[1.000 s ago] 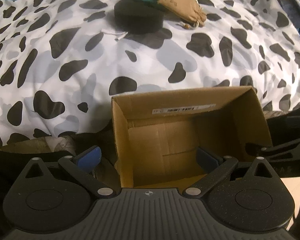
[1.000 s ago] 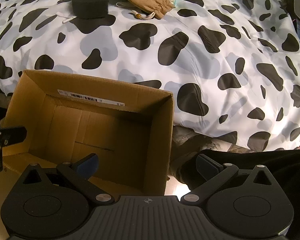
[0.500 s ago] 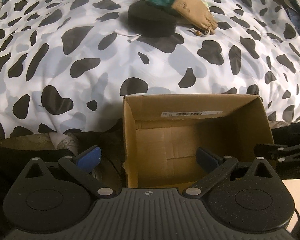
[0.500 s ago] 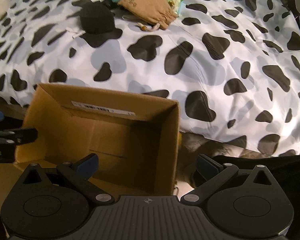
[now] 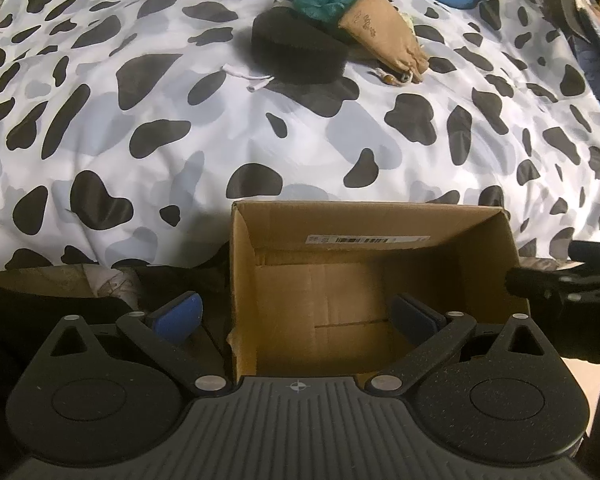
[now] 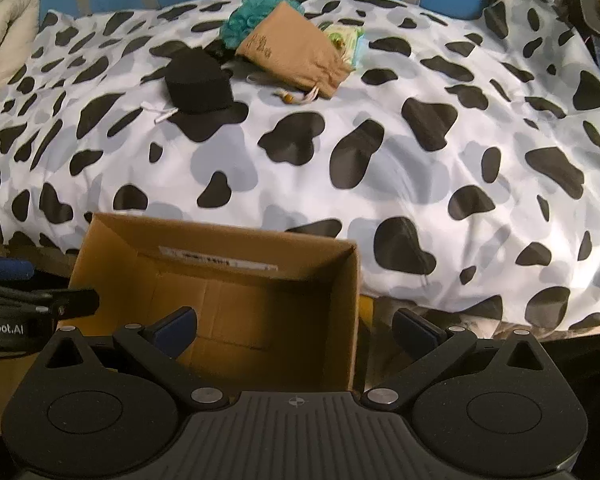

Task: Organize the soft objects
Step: 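Move both tools from the cardboard box toward the items on the bed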

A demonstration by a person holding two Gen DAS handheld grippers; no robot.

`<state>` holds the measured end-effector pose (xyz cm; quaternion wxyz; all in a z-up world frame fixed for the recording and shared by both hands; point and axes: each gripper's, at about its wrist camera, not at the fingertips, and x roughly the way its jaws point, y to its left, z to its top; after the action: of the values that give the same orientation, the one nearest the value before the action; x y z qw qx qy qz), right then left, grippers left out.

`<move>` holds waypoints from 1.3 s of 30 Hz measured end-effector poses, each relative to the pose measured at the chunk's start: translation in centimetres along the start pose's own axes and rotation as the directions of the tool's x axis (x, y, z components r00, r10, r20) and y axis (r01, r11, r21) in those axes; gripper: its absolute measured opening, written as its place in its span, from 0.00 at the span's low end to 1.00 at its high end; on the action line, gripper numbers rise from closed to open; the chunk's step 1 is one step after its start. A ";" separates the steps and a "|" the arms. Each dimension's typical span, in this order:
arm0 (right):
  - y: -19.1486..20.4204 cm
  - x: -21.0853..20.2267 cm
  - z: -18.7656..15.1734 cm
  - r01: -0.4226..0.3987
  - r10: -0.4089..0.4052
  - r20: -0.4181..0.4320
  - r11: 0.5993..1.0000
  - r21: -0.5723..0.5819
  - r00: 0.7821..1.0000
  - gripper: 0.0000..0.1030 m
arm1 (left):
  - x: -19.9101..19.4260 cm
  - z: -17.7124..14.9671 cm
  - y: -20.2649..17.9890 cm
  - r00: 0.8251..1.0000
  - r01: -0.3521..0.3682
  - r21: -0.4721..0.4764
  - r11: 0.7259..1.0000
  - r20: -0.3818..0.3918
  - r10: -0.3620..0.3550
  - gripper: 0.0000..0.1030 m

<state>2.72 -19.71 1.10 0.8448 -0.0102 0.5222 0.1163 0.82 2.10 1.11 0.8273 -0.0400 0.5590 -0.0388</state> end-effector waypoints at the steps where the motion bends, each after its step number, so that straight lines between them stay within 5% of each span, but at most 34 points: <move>1: -0.1 -0.1 0.1 -0.005 0.005 0.008 1.000 0.004 1.000 1.00 | 0.0 0.0 0.0 1.000 0.000 0.001 1.000 0.004 0.000 1.00; 22: -3.2 0.6 1.9 -0.030 0.028 0.051 0.999 0.037 0.998 1.00 | -0.7 1.5 -0.3 0.997 0.039 -0.004 0.999 0.063 -0.038 1.00; 39: -3.0 1.6 4.1 -0.034 0.042 0.088 0.995 -0.092 0.995 1.00 | -1.0 4.0 -0.1 0.992 0.019 0.030 0.999 0.125 -0.023 1.00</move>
<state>7.60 -21.76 1.24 0.8637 -0.0331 0.4780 0.1563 4.18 2.18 3.54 0.8607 -0.0364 0.5051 -0.0528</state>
